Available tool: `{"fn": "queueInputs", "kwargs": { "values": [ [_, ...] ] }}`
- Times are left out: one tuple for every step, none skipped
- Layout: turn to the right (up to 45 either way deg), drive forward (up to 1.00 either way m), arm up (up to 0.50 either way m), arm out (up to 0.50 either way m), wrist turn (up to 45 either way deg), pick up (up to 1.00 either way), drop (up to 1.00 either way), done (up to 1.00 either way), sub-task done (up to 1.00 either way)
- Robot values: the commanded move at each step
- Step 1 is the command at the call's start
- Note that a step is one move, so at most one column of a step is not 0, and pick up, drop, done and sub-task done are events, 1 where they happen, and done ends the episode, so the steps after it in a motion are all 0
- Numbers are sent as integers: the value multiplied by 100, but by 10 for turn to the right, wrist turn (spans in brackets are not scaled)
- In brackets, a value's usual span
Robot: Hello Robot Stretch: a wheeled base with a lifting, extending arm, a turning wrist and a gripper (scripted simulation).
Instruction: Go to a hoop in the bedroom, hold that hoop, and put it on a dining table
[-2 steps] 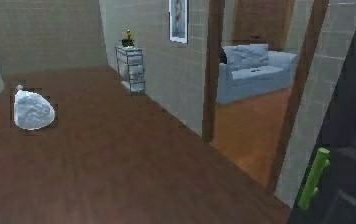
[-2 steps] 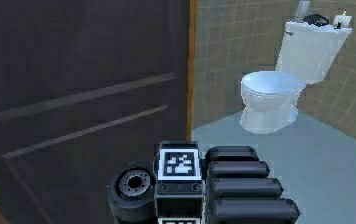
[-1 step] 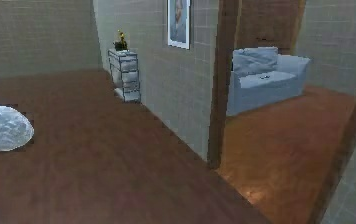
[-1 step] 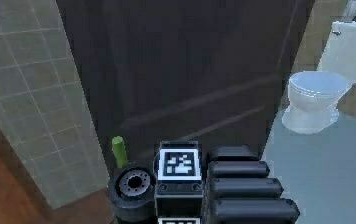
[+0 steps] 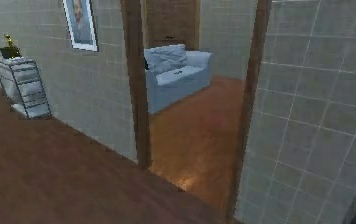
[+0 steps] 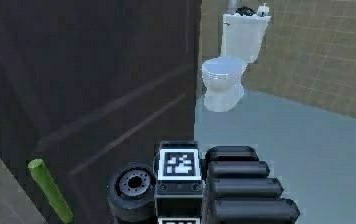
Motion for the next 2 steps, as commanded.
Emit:
{"fn": "queueInputs", "kwargs": {
  "values": [
    [0,100,0,0,0,0,0,0,0],
    [60,0,0,0,0,0,0,0,0]
  ]
}}
